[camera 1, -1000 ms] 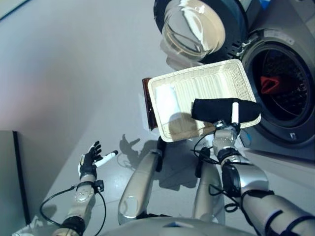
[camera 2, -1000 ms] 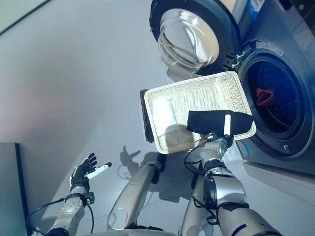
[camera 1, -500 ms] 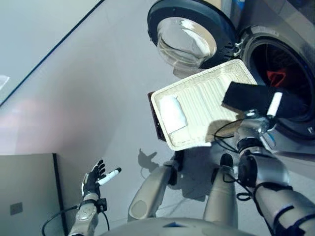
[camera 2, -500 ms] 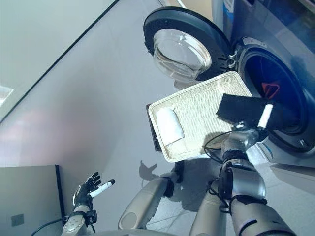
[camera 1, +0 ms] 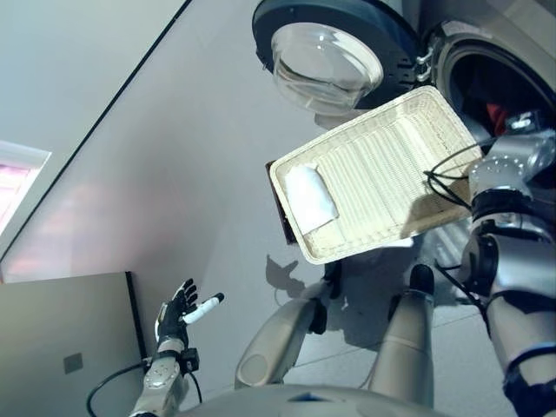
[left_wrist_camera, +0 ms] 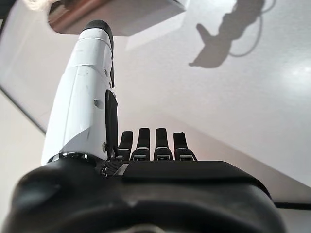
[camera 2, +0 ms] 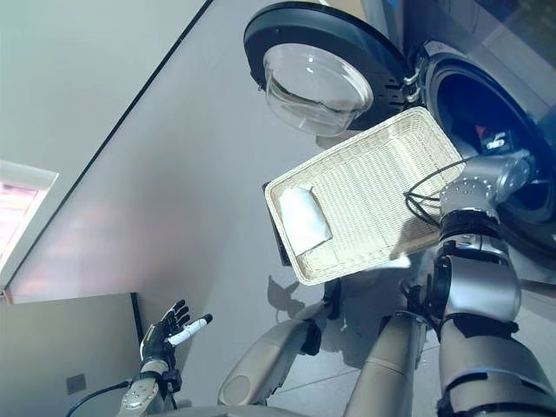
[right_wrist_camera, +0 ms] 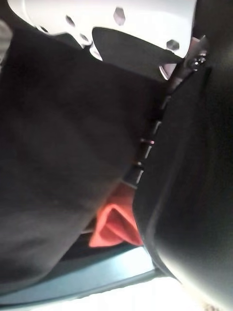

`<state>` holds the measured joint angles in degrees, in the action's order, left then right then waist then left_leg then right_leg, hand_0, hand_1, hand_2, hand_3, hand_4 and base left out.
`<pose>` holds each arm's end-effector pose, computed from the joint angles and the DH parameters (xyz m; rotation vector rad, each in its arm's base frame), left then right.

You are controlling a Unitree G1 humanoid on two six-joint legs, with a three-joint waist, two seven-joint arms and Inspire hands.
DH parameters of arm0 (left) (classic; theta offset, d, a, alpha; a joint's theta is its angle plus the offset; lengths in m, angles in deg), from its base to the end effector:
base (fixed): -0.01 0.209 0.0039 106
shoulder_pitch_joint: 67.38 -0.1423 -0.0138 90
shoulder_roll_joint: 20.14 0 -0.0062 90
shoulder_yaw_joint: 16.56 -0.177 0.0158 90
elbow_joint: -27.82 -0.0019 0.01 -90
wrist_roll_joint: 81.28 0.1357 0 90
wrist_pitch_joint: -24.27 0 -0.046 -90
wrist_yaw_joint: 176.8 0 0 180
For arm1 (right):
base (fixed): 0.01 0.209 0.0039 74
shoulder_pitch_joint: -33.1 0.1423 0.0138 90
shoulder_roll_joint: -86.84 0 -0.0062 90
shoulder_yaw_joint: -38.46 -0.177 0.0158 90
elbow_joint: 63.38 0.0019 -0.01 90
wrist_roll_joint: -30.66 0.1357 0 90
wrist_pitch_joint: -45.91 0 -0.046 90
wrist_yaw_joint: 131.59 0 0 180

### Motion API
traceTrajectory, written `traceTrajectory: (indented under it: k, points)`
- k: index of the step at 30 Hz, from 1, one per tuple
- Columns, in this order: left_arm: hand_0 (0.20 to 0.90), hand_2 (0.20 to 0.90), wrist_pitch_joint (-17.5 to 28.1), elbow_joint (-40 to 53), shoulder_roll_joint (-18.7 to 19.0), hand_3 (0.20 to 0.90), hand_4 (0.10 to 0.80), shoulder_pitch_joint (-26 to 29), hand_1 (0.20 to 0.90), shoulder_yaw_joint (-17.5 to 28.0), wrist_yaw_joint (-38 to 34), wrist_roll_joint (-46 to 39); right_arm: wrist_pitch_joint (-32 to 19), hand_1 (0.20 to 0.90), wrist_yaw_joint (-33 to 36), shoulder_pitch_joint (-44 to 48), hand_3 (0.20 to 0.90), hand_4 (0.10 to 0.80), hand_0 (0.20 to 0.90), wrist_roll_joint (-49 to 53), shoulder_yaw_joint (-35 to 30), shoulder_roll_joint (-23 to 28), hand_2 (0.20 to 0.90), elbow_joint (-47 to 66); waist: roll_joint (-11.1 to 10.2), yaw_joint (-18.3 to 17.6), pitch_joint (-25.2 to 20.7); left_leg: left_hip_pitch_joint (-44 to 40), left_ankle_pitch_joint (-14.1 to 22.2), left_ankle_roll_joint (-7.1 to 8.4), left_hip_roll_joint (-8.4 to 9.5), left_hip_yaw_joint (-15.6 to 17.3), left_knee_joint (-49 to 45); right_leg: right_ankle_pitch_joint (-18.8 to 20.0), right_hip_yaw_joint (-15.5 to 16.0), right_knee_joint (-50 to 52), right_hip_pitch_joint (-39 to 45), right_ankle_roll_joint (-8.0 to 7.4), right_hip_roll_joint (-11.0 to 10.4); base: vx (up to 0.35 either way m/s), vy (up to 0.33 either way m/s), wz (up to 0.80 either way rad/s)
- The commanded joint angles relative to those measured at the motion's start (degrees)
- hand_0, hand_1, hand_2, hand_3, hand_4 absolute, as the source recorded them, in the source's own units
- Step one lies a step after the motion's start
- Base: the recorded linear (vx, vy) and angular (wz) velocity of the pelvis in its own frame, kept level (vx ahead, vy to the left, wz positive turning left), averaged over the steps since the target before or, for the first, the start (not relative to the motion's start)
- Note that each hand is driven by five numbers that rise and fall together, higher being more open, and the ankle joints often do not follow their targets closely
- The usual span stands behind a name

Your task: Pick up the clothes and place them into the washing machine

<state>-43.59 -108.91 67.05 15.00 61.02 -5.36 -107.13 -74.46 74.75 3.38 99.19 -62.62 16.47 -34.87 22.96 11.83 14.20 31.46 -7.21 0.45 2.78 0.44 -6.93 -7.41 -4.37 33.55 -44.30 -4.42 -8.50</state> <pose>0.1016 0.1994 -0.0788 -0.0594 0.5820 0.2859 0.3189 -0.3079 0.2203 0.9998 -0.5806 -0.9394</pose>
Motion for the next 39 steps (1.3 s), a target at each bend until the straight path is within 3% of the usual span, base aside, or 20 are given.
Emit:
traceTrajectory:
  k: [1,12,22,28,34,39]
  points:
    - [0.900,0.900,3.4,-1.0,3.6,0.900,0.800,1.8,0.900,2.5,-0.8,-4.2,-5.3,0.900,-4.0,8.1,0.900,0.800,0.900,-6.8,6.6,6.5,0.900,6.7,-0.6,-0.7,-1.6,-0.5,7.9,1.16,1.41,0.6,-6.4,4.2,2.3,-11.9,8.6,0.38,1.3,0.009,0.045,-0.06]
    - [0.900,0.900,3.5,-1.3,2.5,0.900,0.800,1.7,0.900,2.3,0.5,-3.9,-2.9,0.900,-7.0,2.7,0.900,0.800,0.900,-5.1,2.7,0.8,0.900,0.6,1.7,-0.3,-3.2,-0.4,7.6,1.04,1.85,0.9,-7.0,5.0,2.0,-12.6,9.4,0.60,0.7,-0.008,0.023,-0.06]
    - [0.900,0.900,2.9,-2.8,3.1,0.900,0.800,1.6,0.900,2.2,0.9,-2.5,0.2,0.900,-8.5,-0.7,0.900,0.800,0.900,-4.7,2.7,-2.2,0.900,-5.5,0.8,0.1,-3.6,-0.5,7.9,1.13,1.83,0.6,-7.0,4.8,2.3,-12.8,10.1,0.74,0.5,0.000,0.000,0.00]
    - [0.900,0.900,2.9,-2.6,3.2,0.900,0.800,1.7,0.900,2.1,1.7,-2.1,1.5,0.900,-11.8,-5.7,0.900,0.800,0.900,-1.9,1.2,-7.4,0.900,-5.4,-0.5,-0.1,-3.0,-1.1,7.0,1.42,2.00,0.0,-6.1,5.4,3.0,-14.1,11.2,0.79,0.0,-0.009,-0.004,0.05]
    - [0.900,0.900,3.0,-1.8,3.4,0.900,0.800,1.1,0.900,2.2,1.8,-2.1,0.9,0.900,-11.1,-6.4,0.900,0.800,0.900,-1.1,-0.1,-7.4,0.900,-6.1,-0.6,0.4,-3.5,-1.9,6.0,1.54,2.40,-0.6,-4.3,5.5,3.9,-15.1,12.1,0.85,-0.4,0.013,0.013,0.12]
    - [0.900,0.900,2.1,-3.7,4.4,0.900,0.800,1.1,0.900,2.6,1.4,-0.2,5.8,0.900,-9.0,-6.1,0.900,0.800,0.900,-6.7,2.0,-5.3,0.900,-14.6,-1.2,1.2,-4.5,-1.6,5.8,1.51,2.39,-0.9,-3.9,5.6,3.9,-15.6,12.0,0.87,-0.3,0.017,0.005,0.03]
